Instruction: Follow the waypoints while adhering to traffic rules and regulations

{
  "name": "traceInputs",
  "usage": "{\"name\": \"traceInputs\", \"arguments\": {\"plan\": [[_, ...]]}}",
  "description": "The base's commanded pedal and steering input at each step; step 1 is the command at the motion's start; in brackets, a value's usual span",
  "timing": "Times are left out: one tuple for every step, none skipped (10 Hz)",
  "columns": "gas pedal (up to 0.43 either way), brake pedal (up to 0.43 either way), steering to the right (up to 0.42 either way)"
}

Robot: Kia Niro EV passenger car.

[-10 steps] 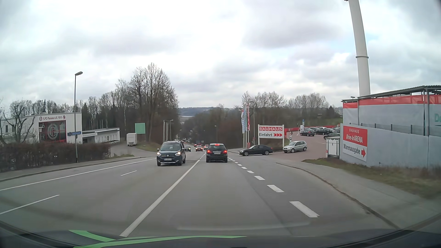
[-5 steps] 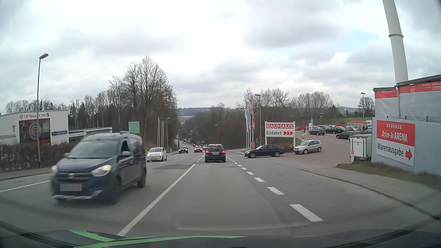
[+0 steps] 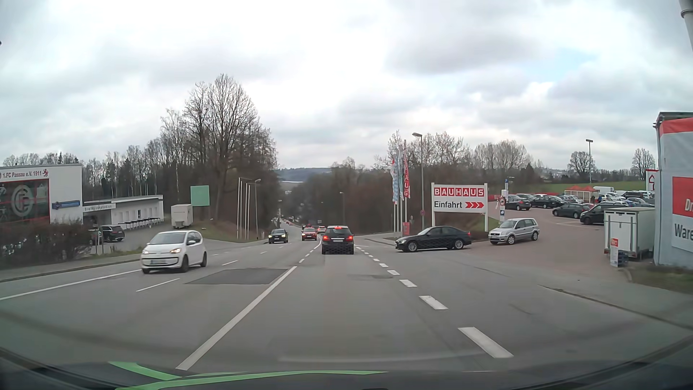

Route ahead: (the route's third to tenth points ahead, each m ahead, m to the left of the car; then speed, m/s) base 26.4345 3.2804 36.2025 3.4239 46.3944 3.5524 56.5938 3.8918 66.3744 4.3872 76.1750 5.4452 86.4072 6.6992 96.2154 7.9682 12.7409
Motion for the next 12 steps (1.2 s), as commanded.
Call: {"name": "traceInputs", "arguments": {"plan": [[0.000, 0.134, -0.004], [0.000, 0.134, -0.004], [0.000, 0.134, -0.004], [0.000, 0.134, -0.005], [0.000, 0.134, -0.005], [0.000, 0.140, -0.006], [0.000, 0.140, -0.007], [0.000, 0.134, -0.007], [0.000, 0.134, -0.007], [0.000, 0.134, -0.007], [0.000, 0.134, -0.007], [0.000, 0.134, -0.008]]}}
